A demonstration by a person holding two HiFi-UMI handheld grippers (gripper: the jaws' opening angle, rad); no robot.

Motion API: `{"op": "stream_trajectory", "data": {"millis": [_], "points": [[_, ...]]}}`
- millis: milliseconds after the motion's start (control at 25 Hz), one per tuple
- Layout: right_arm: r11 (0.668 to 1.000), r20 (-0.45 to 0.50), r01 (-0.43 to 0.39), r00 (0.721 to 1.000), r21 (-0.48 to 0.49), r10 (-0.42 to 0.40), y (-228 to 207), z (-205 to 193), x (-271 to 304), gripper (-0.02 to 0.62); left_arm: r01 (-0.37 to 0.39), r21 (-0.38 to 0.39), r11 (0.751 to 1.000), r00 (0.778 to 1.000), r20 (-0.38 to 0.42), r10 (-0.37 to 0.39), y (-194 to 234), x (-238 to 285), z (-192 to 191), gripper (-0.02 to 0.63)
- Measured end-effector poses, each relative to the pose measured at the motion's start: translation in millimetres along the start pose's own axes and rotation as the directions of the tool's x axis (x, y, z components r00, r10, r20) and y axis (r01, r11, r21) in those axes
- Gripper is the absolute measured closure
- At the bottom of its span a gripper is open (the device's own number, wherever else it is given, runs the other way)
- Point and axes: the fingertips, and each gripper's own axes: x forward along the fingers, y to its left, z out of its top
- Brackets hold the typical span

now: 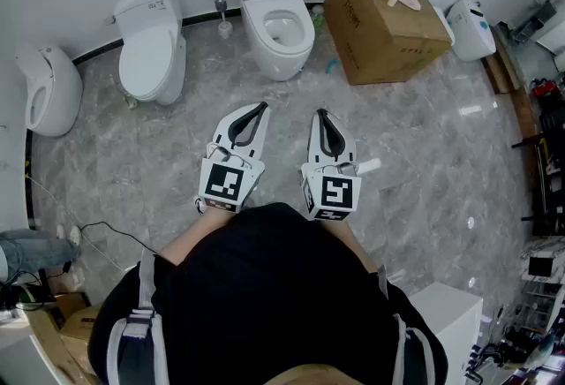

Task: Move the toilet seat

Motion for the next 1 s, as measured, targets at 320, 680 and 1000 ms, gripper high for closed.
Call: {"op": "stream_trajectory", "data": {"millis": [320,680,1000], "points": [[1.0,-0.006,-0.002,1.0,0.016,0.002,-13,-9,1,0.572,0.001,0.008,1.0,1.0,-0.009,-0.001,-10,11,-4,0.598],[1.0,0.004,-0.008,1.0,0.025,0.008,-36,-10,13,0.572,-0.011,0.002,1.0,1.0,-0.017,0.011,-16,35,-3,0.598],[0.999,-0.01,-0.015,1.0,0.049,0.016,-47,-22,39,0.572,-0.002,-0.02,1.0,0.999,-0.036,0.002,-6,62,-16,0.598]]}}
